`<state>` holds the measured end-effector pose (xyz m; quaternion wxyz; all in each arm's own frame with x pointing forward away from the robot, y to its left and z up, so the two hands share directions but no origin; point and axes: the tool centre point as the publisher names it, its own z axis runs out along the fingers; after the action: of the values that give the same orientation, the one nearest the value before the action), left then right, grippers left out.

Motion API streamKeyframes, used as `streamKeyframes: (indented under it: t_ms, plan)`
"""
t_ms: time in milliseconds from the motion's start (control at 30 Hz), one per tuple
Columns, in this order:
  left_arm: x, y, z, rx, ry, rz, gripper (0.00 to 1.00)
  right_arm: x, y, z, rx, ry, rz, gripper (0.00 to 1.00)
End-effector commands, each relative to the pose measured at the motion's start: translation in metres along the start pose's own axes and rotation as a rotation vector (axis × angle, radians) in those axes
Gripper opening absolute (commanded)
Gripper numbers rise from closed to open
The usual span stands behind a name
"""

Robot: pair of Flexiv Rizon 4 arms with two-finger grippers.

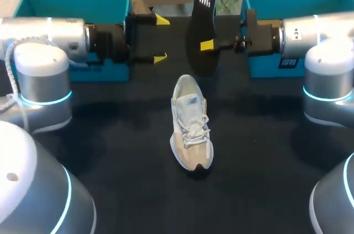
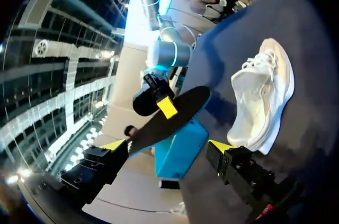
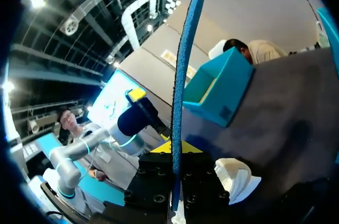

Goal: Take the shoe out of the shoebox, open the shoe tongue, remove and reinsert the insole, then place the shoe into the shoebox

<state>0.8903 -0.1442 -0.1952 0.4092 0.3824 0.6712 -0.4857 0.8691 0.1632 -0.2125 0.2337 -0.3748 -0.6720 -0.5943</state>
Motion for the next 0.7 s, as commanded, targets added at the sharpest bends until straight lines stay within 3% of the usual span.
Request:
streamKeyframes:
  t_ms: [33, 400, 700]
  plan:
    - [0.006, 0.003, -0.005, -0.02, 0.114, -0.186, 1.0, 0.0, -0.001, 0.007, -0.016, 0.023, -0.084, 0.0]
    - [0.043, 0.008, -0.006, -0.108, 0.216, -0.44, 1.0, 0.006, -0.003, 0.018, 0.044, 0.104, -0.288, 0.0]
    - [0.074, 0.008, -0.004, -0.167, 0.308, -0.488, 1.0, 0.006, -0.004, 0.02, 0.056, 0.111, -0.292, 0.0]
